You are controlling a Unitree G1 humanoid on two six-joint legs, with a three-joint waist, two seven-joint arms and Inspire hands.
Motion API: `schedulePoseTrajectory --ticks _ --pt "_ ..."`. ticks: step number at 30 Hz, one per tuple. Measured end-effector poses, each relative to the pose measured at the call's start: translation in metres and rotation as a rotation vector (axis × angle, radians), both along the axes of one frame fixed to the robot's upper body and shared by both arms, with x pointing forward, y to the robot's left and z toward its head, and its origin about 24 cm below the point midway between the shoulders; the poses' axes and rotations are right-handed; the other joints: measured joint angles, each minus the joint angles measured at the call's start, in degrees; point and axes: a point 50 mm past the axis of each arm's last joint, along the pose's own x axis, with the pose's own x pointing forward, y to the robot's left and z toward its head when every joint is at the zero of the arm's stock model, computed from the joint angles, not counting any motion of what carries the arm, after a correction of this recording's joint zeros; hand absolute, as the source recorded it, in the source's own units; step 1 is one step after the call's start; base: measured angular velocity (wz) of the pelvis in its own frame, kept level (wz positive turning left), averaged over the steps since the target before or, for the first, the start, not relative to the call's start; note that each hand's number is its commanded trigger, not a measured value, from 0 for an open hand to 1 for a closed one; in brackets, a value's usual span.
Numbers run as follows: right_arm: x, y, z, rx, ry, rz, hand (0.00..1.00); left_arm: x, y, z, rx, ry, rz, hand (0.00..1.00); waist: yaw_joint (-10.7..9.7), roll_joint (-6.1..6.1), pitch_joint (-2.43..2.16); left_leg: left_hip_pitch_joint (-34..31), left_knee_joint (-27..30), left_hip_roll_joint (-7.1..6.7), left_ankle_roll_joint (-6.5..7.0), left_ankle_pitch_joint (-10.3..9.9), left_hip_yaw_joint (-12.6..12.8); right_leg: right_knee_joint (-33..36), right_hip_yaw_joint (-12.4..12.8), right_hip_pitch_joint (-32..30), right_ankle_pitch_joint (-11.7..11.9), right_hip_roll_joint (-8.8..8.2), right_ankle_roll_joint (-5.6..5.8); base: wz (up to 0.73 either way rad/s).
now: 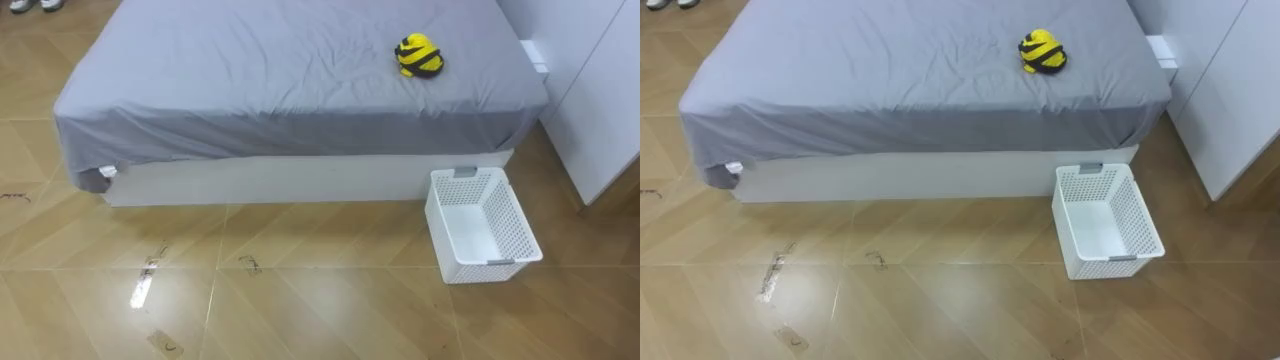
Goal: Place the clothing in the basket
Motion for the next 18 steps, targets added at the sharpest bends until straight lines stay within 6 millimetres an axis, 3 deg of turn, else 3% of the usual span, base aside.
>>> schedulePoseTrajectory --ticks 18 --pt "-0.0016 0.0013 -0.0005 0.012 0.004 0.002 0.00 -0.0014 0.0031 0.0005 -0.014 -0.003 0.005 0.00 0.26 -0.74 -0.04 -0.15 -0.31 -0.04 0.00 0.00 0.53 -0.76 0.51 -0.19 0.00 0.00 0.00 -0.01"
